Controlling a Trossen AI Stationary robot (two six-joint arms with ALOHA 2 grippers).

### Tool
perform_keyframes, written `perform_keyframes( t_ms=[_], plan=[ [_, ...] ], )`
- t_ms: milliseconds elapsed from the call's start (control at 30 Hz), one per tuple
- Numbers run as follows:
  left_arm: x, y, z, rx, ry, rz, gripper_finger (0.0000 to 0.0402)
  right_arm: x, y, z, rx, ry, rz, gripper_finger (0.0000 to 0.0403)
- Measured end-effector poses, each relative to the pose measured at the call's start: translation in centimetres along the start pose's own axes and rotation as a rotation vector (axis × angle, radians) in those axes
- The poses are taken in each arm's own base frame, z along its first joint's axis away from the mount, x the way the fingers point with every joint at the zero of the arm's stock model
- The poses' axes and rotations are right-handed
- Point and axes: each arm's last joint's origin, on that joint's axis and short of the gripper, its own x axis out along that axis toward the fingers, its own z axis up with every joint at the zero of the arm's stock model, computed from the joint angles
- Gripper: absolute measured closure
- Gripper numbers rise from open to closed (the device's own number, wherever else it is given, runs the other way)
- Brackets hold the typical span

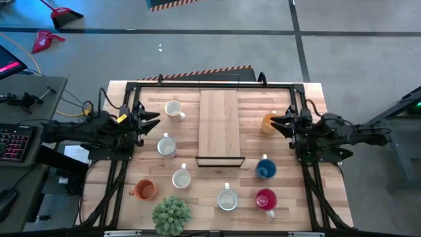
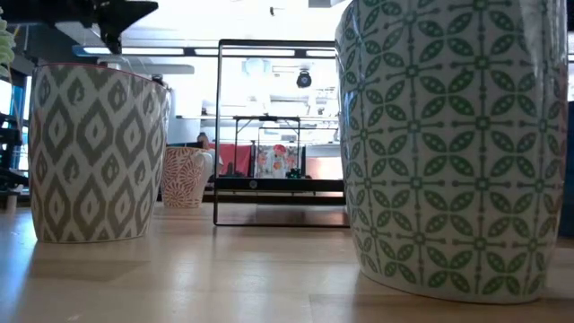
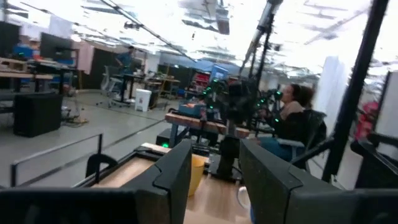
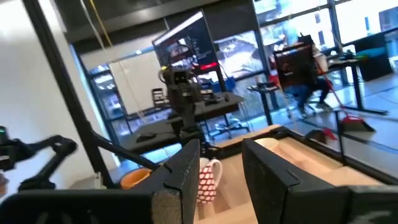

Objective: Place coffee mugs
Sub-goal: Put the yellow cup on the shelf

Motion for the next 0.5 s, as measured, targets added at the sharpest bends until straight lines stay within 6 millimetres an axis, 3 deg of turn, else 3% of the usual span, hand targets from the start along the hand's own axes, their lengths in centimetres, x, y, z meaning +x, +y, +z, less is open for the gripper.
perform_keyframes(
  t_ms=[267,500],
  plan=[
    [1.9,-0.5,0.3,-0.009,0.085,0.006,0.0272,1.4,1.4,5.5,-0.007,0.352,-0.210,0.0294],
    [2.5,-0.6,0.2,-0.037,0.105,0.022,0.0272,4.3,2.5,8.1,-0.066,0.713,-0.411,0.0294]
  ],
)
